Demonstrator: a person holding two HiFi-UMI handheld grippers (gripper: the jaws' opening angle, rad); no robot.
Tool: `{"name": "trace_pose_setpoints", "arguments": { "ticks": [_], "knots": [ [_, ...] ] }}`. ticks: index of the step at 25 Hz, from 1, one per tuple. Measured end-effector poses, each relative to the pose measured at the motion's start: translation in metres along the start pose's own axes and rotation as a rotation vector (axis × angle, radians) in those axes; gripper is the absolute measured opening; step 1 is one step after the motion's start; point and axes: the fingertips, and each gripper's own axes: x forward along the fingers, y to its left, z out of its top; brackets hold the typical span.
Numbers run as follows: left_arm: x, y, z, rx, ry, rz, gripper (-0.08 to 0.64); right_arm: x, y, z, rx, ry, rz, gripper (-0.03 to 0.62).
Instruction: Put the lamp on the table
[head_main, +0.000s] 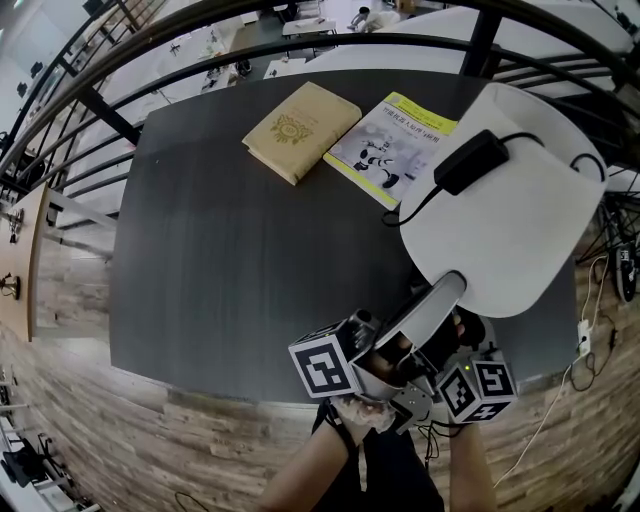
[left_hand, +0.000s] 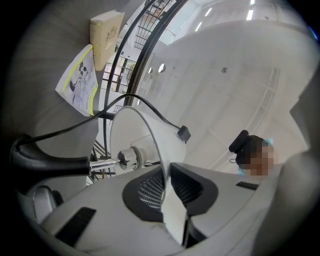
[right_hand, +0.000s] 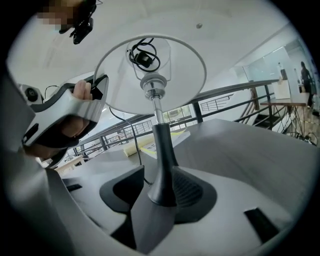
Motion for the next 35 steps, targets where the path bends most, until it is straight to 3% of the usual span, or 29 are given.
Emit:
{"name": "trace_pose_setpoints", "arguments": {
  "ticks": [15, 35],
  "knots": [
    [-0.025, -0.002, -0.015, 0.015, 0.005, 0.021, 0.089, -0.032, 0.015, -0.037, 0.048, 0.059, -0.021, 0.198],
    [-0.061, 0.0, -0.027, 0.026, 0.02, 0.054, 0.109, -0.036, 0.026, -0.057, 0.048, 0.082, -0.026, 0.198]
  ]
}}
